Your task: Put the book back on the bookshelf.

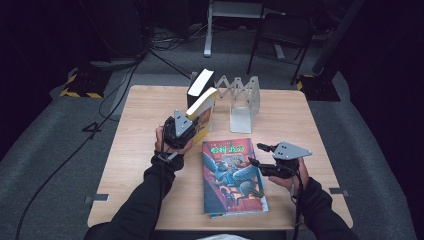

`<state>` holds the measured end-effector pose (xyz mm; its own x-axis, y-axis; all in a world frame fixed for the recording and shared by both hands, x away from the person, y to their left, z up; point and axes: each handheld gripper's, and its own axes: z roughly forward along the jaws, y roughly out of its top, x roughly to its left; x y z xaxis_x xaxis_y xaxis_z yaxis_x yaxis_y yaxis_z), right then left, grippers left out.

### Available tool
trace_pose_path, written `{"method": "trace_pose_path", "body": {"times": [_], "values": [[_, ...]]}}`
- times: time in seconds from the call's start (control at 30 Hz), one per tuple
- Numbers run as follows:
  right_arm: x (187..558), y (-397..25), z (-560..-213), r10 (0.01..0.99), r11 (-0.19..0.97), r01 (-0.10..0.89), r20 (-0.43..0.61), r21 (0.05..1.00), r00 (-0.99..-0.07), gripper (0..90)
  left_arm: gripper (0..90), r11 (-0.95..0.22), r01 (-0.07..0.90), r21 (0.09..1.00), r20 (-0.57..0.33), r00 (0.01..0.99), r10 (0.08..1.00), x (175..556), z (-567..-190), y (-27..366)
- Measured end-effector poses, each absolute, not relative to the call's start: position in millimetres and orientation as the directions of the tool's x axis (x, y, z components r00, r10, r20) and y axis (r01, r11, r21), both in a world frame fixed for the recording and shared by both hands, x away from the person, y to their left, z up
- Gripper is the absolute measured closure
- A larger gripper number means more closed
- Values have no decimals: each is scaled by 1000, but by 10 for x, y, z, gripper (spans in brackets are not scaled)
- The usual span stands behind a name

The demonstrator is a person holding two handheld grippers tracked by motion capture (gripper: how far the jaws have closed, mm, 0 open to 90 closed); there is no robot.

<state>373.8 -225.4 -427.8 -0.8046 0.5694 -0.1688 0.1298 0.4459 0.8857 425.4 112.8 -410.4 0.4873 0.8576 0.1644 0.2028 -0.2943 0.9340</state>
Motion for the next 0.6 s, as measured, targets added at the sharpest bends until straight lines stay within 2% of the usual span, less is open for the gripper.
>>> {"method": "trace_pose_path", "body": {"times": [0.23,0.6], "values": [[3737,-2242,-4285,566,452,128,-173,883,-806,407,748,-257,216,942,151,412,899,4324,-4109,1011],[3741,-2245,-4290,564,452,127,-173,883,-808,407,747,-241,213,947,155,354,922,4443,-4081,822]]}}
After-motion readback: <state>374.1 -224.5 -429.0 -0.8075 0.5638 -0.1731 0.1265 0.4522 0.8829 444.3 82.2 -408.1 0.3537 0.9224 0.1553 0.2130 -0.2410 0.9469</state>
